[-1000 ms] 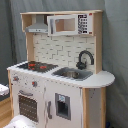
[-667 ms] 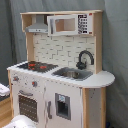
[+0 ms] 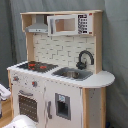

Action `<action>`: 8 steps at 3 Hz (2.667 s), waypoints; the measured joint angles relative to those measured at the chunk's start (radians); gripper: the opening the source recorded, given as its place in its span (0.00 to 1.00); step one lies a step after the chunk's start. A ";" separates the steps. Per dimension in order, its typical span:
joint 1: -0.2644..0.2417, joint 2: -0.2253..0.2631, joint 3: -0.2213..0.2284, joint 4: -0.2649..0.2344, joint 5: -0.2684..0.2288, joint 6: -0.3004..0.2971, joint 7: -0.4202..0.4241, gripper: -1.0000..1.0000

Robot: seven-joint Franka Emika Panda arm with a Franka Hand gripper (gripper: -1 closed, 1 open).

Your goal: Play with the kitchen

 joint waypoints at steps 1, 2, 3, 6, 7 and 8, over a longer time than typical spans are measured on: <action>-0.025 -0.009 0.029 0.005 0.000 0.022 0.111 1.00; -0.063 -0.010 0.049 0.025 0.000 0.038 0.213 1.00; -0.109 -0.010 0.045 0.081 0.000 0.042 0.295 1.00; -0.309 -0.010 0.063 0.225 0.001 0.081 0.456 1.00; -0.396 -0.010 0.068 0.287 0.001 0.088 0.457 1.00; -0.438 -0.014 0.059 0.329 -0.003 0.029 0.405 1.00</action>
